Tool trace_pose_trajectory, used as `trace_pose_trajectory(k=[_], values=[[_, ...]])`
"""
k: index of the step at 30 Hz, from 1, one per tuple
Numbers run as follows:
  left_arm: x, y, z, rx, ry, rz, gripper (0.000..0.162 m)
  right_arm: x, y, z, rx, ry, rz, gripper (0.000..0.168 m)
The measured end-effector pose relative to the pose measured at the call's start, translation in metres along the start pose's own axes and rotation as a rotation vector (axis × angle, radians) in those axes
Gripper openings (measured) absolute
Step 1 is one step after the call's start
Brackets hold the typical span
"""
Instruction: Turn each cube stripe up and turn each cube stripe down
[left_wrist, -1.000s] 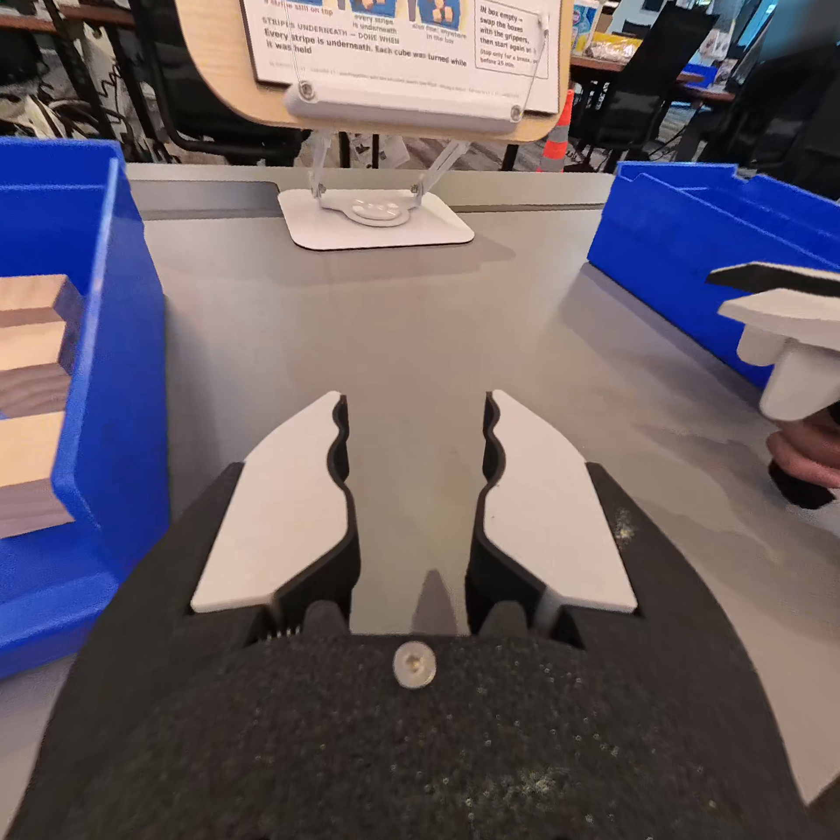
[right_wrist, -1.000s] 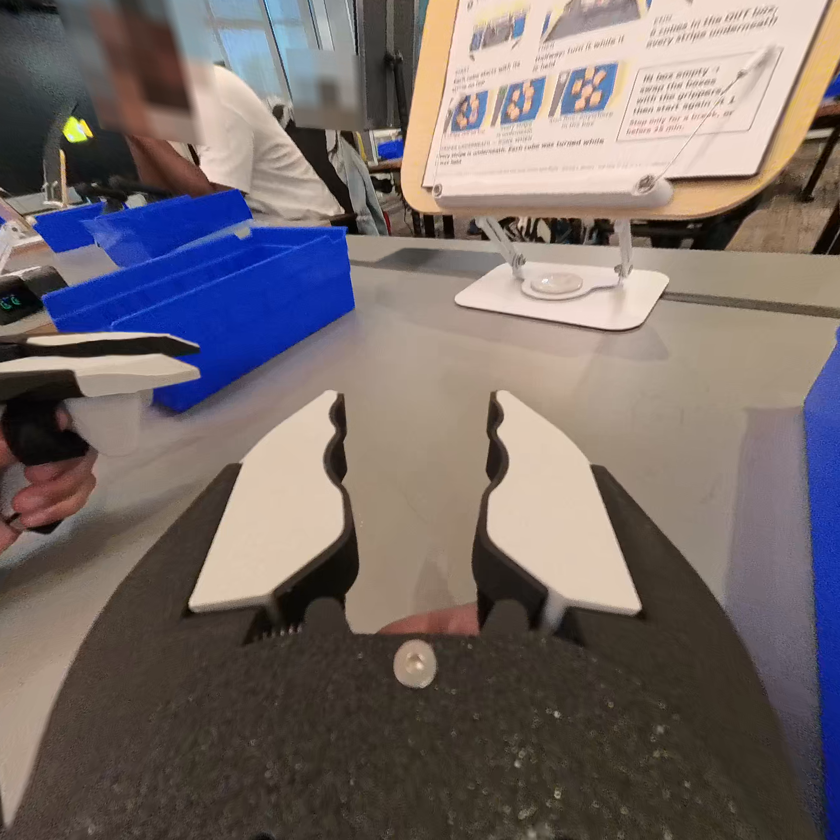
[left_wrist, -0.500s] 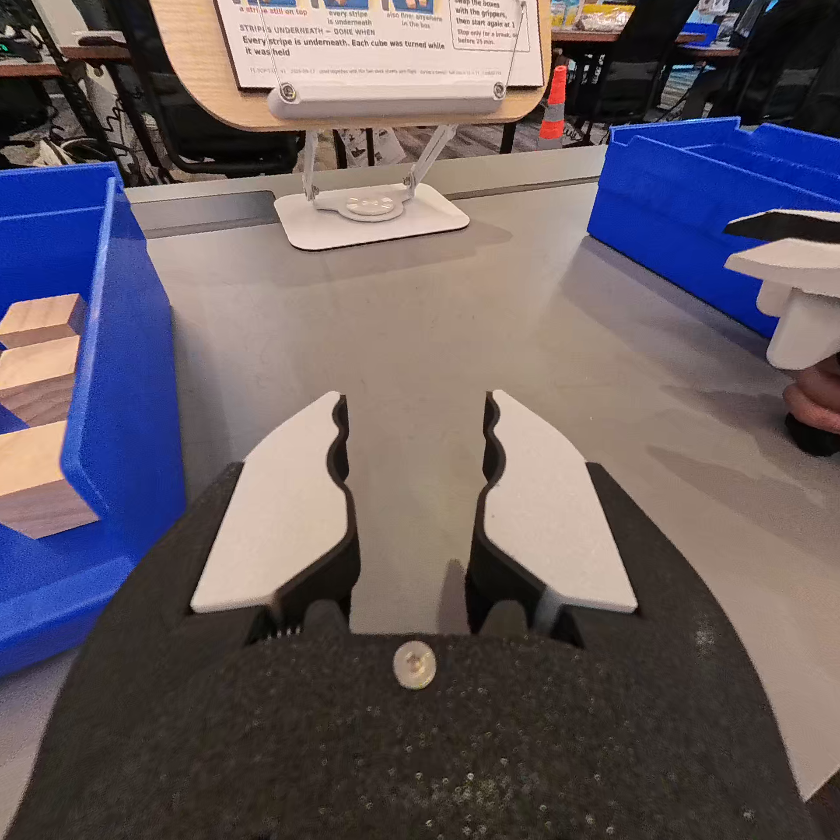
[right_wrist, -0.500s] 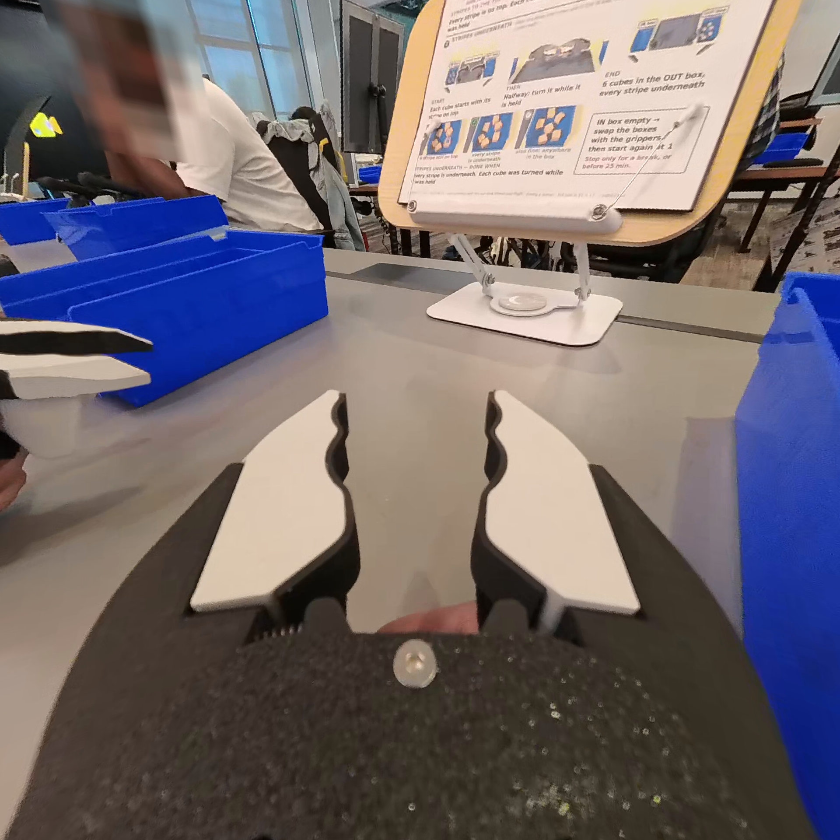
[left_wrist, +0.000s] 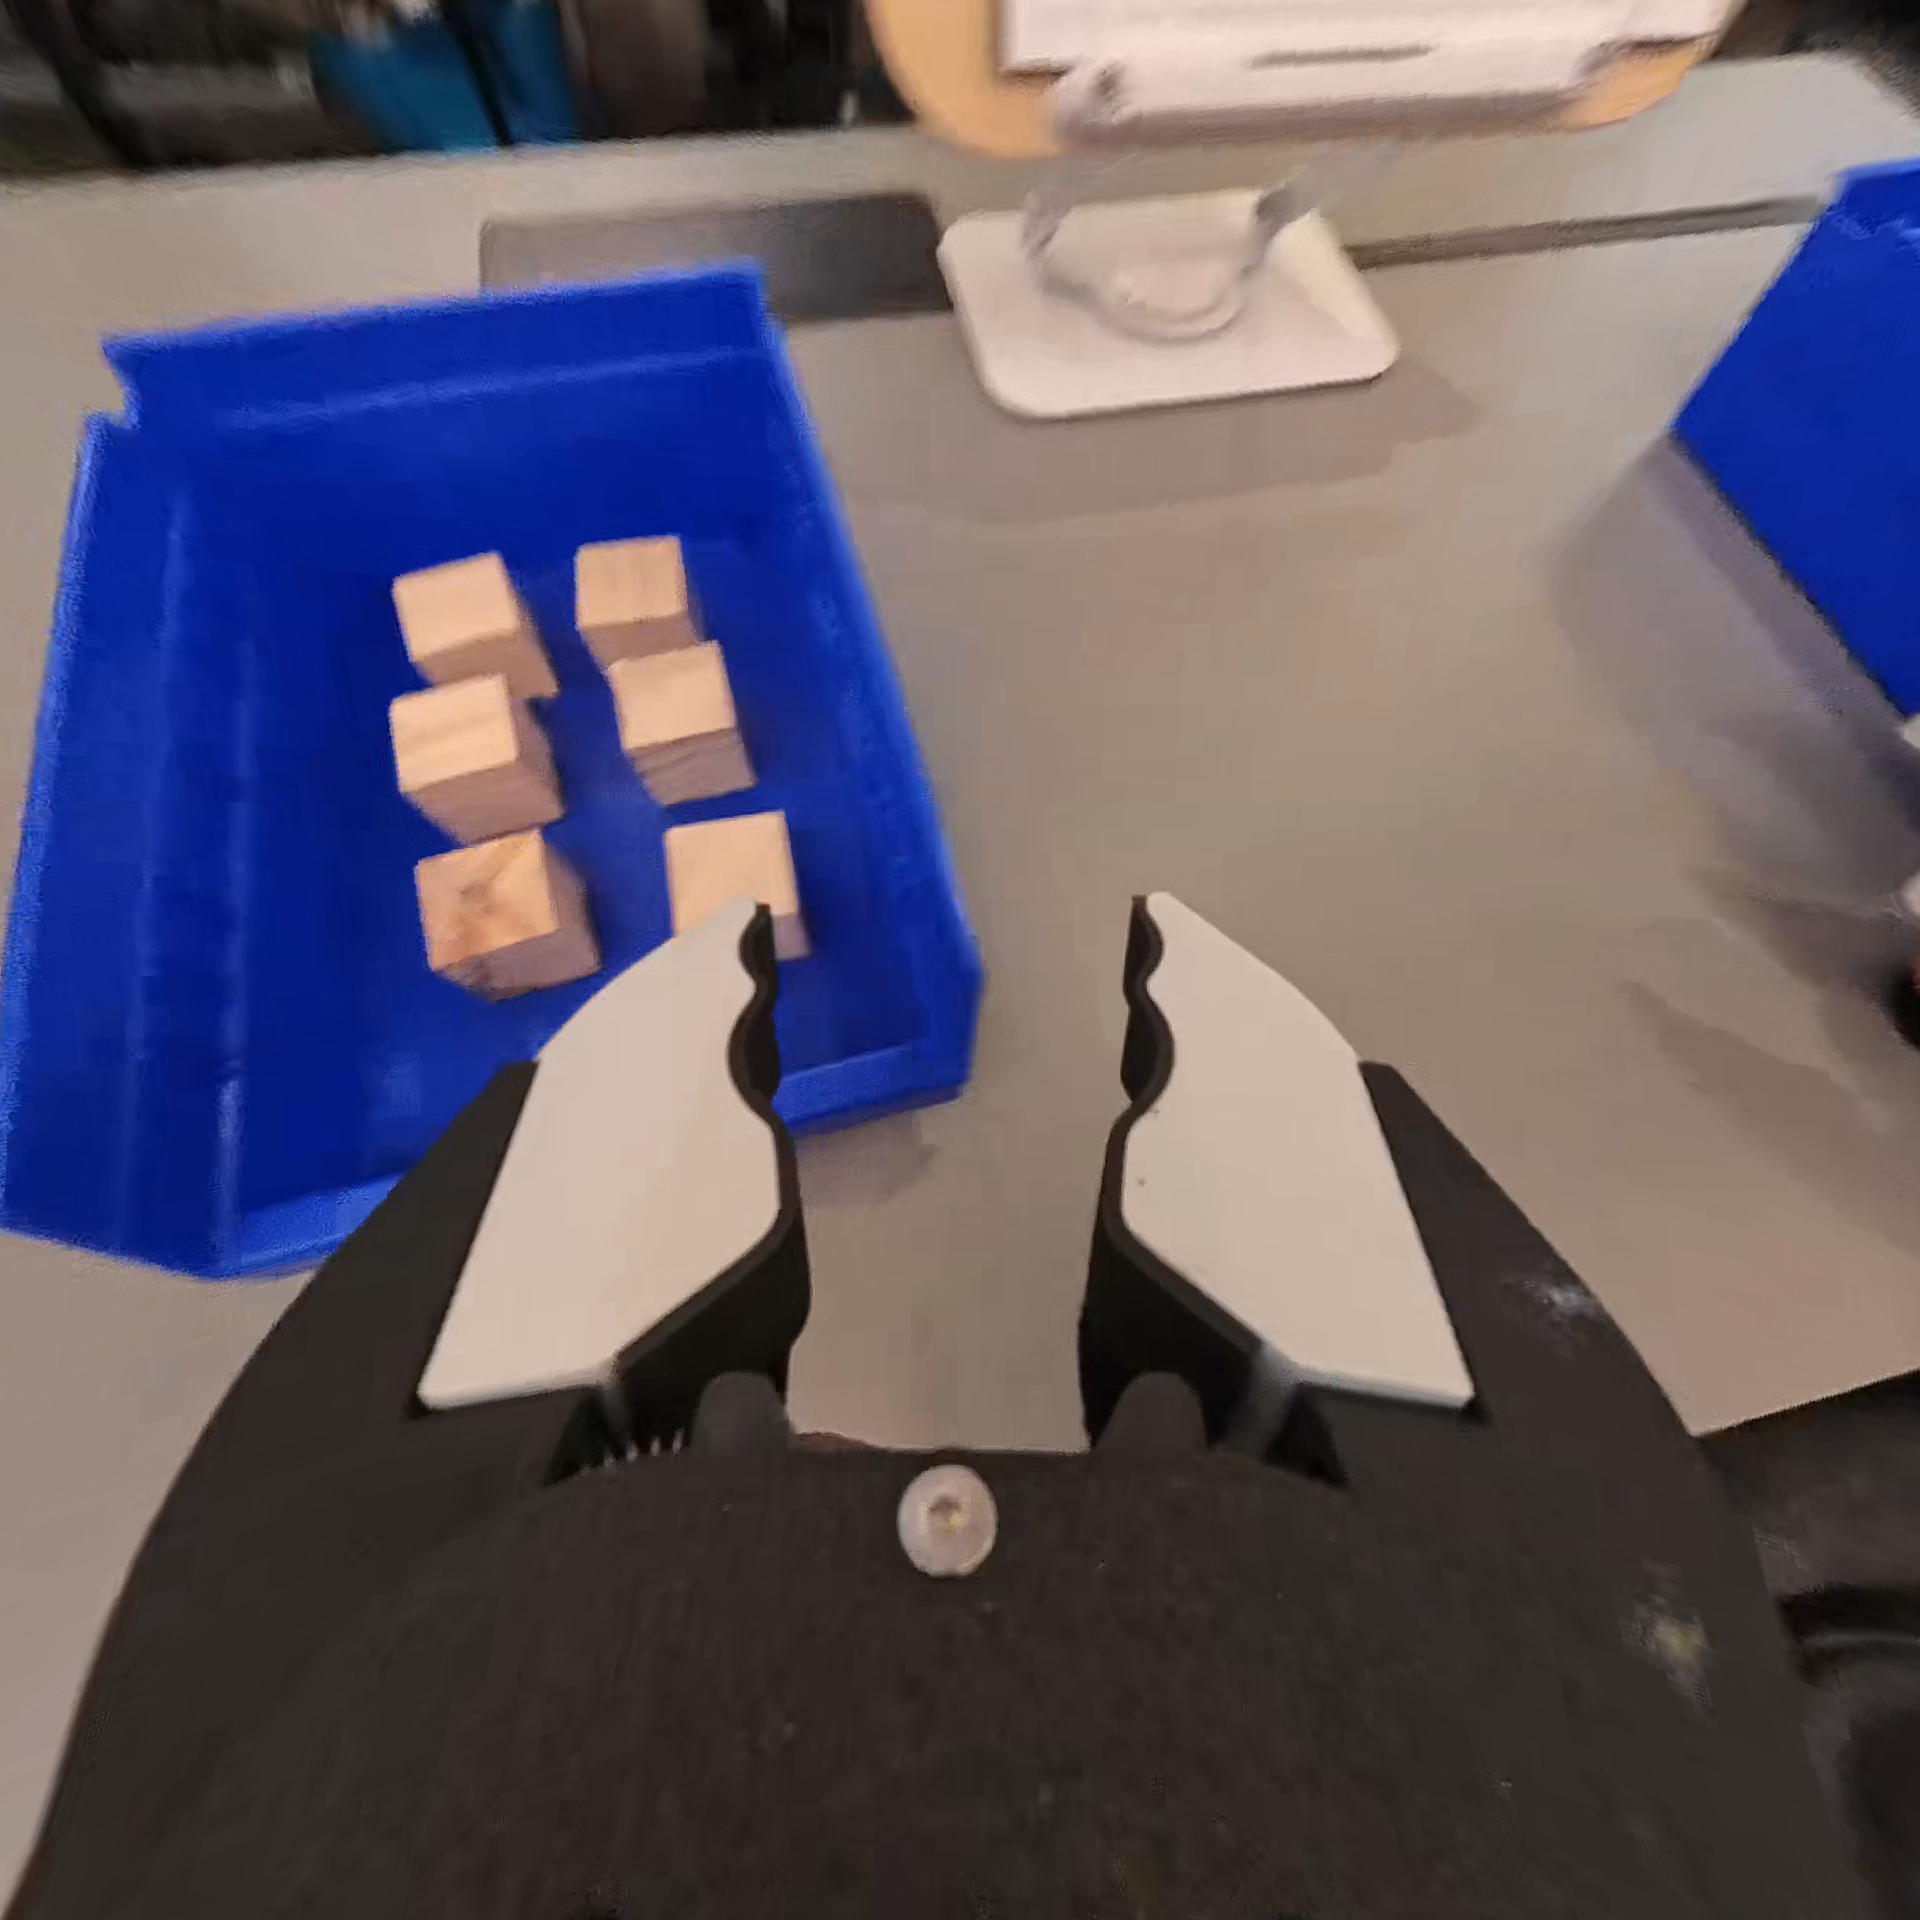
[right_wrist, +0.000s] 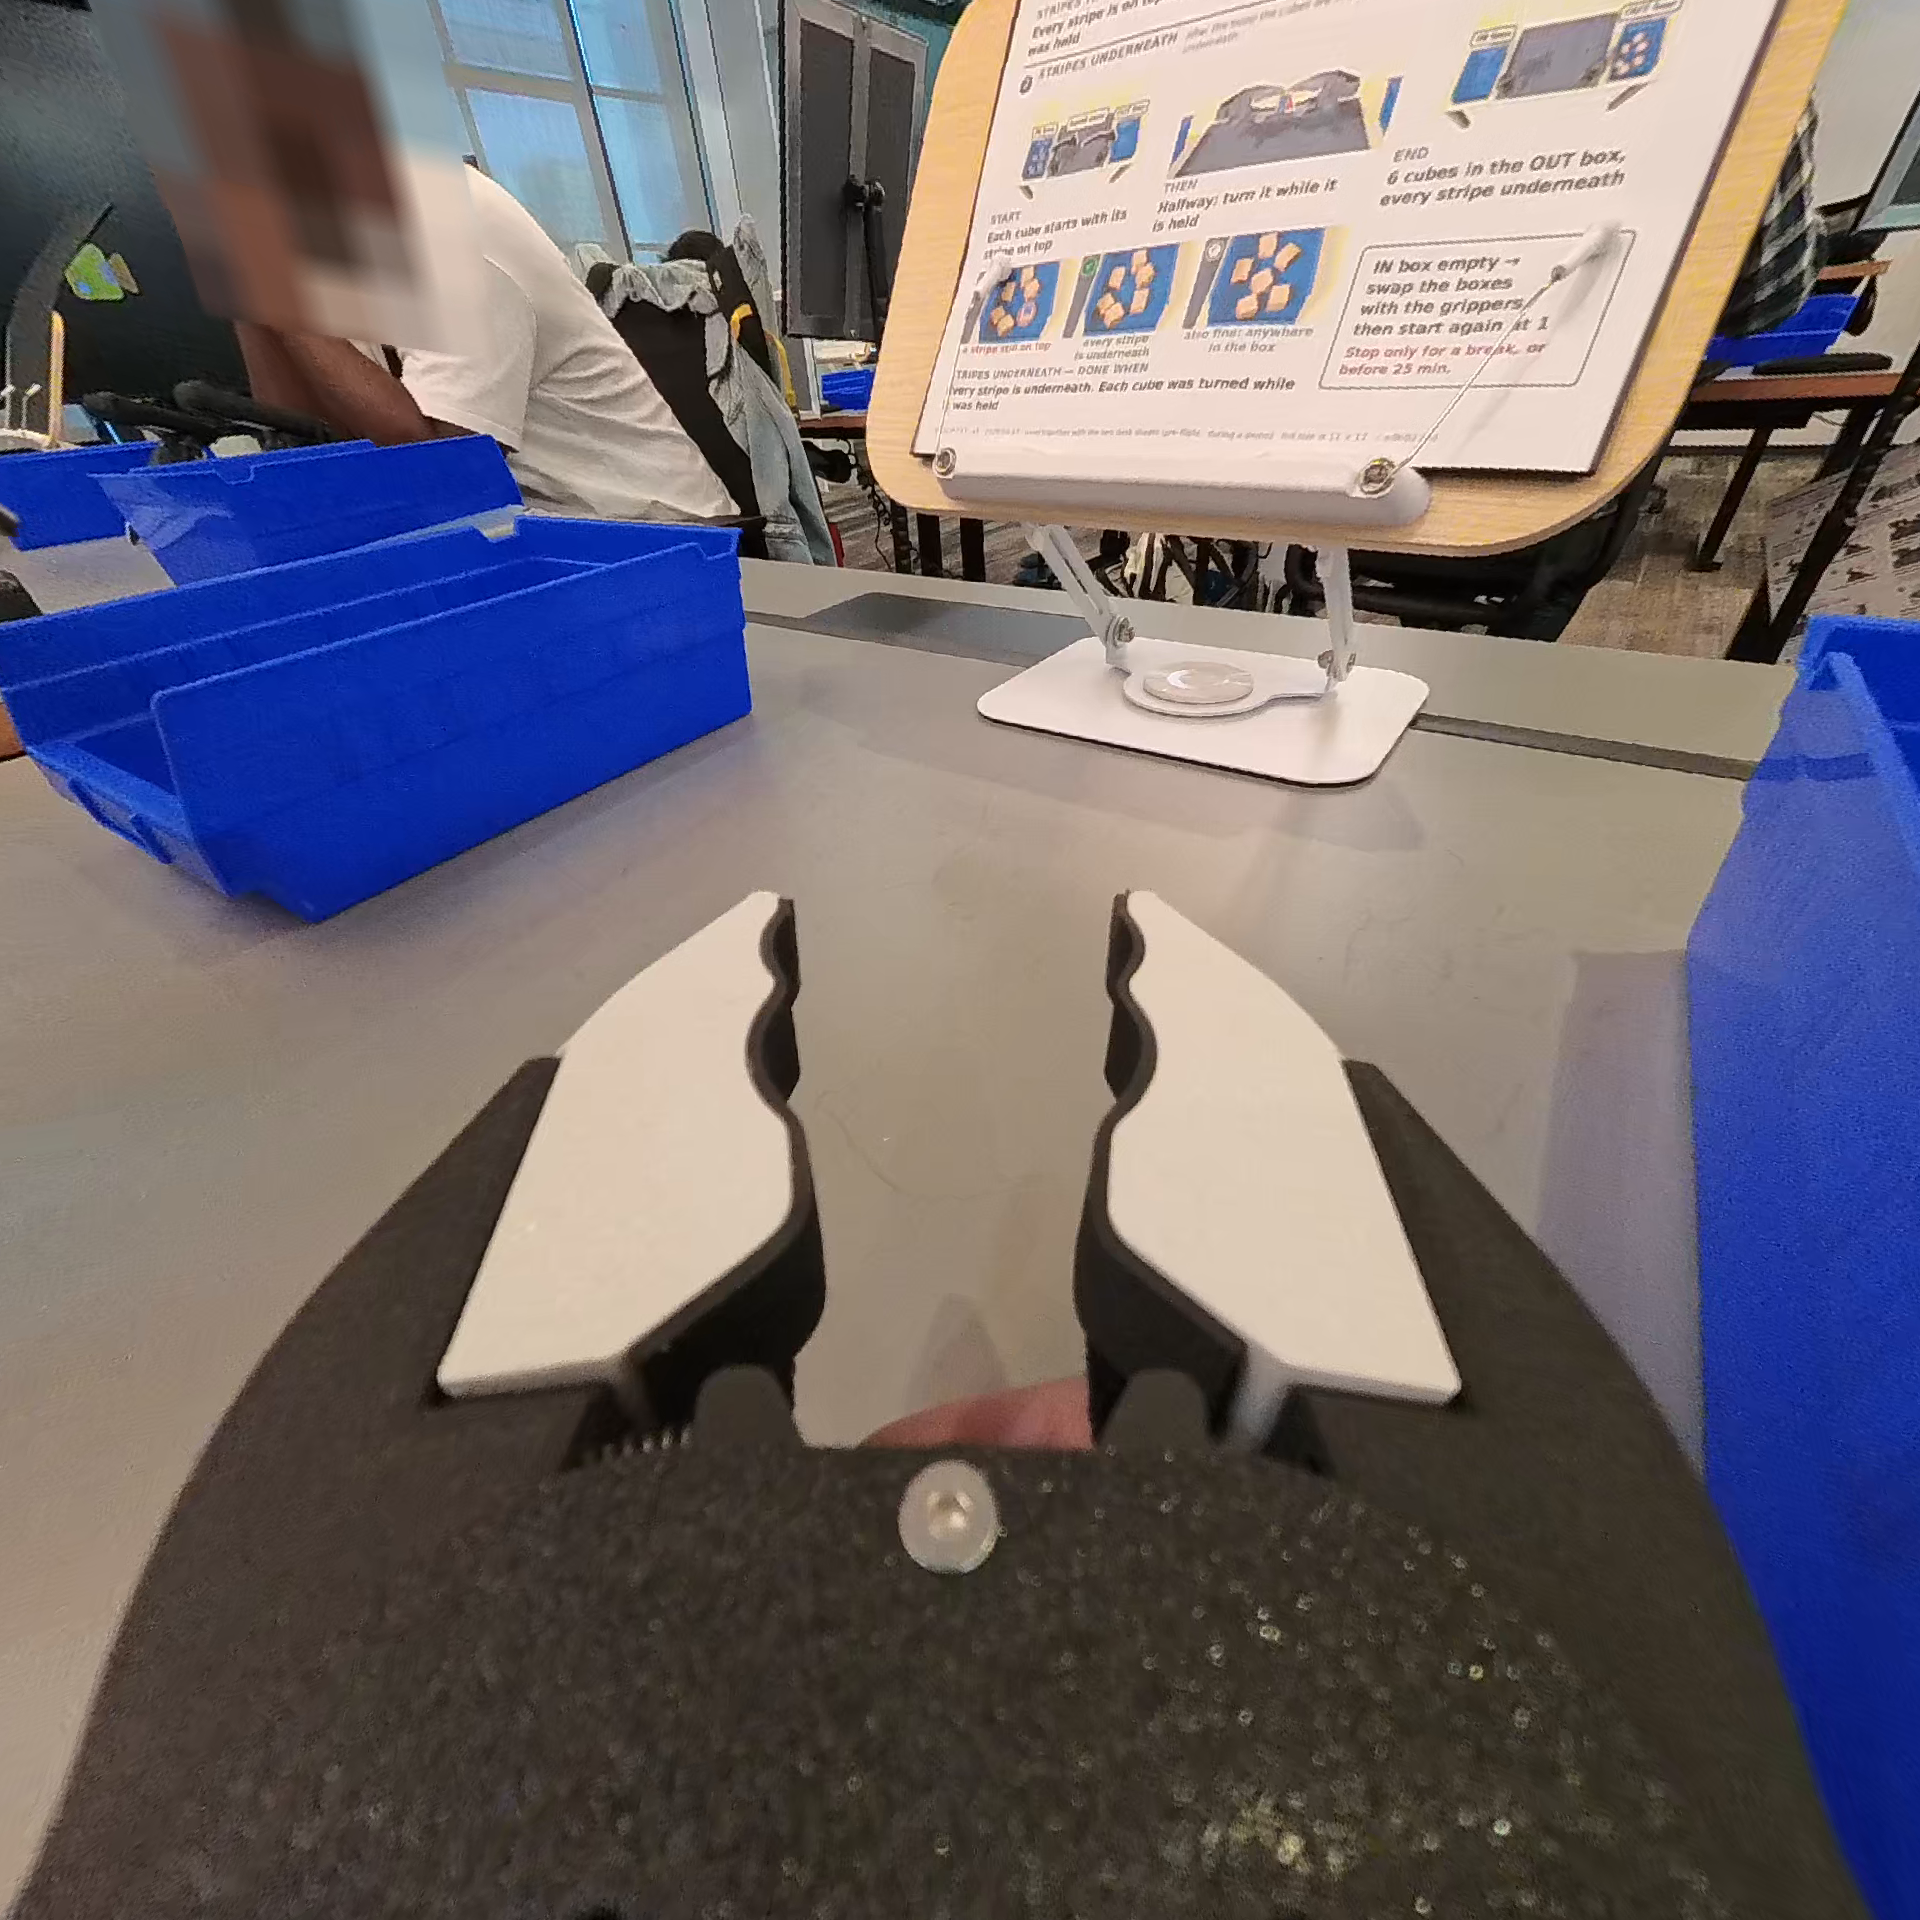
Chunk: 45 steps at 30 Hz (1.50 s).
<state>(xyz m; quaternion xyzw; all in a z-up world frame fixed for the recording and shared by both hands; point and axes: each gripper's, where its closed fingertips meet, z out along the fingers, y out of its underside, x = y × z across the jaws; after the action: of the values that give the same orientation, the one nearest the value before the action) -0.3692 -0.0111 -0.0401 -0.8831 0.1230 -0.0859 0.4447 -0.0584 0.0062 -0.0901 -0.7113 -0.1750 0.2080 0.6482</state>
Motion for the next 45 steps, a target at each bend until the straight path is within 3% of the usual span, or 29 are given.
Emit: trace_pose_trajectory(k=[5,10,16,17,18,24,29,36,40,45], values=[[-0.058,0.008,0.05,-0.263,-0.072,-0.085,0.062,-0.003,0.0,0.0,-0.001,-0.015,0.001,0.057],[-0.063,0.031,0.097,-0.501,-0.05,-0.168,0.062,-0.003,0.0,0.0,-0.002,-0.02,0.011,0.057],[-0.066,0.063,0.122,-0.672,-0.084,-0.198,0.063,-0.003,0.001,0.0,-0.003,-0.024,0.018,0.057],[-0.067,0.068,0.123,-0.692,-0.085,-0.199,0.061,-0.003,0.001,-0.001,-0.003,-0.025,0.019,0.057],[-0.069,0.07,0.123,-0.693,-0.086,-0.199,0.044,-0.003,0.001,0.0,-0.004,-0.025,0.02,0.057],[-0.083,0.039,0.095,-0.532,-0.013,-0.222,0.044,-0.003,0.001,0.0,-0.009,-0.029,0.026,0.056],[-0.057,0.003,0.054,-0.325,0.14,-0.252,0.044,-0.002,0.002,0.0,-0.013,-0.031,0.035,0.055],[0.054,-0.028,0.044,-0.195,0.454,-0.174,0.044,-0.003,0.002,0.0,-0.012,-0.039,0.038,0.054],[0.128,-0.043,0.049,-0.189,0.775,-0.246,0.044,-0.015,-0.002,0.0,0.009,-0.102,-0.009,0.054],[0.189,-0.058,0.048,-0.254,1.199,-0.492,0.044,-0.053,-0.029,-0.001,0.076,-0.33,-0.166,0.059]])
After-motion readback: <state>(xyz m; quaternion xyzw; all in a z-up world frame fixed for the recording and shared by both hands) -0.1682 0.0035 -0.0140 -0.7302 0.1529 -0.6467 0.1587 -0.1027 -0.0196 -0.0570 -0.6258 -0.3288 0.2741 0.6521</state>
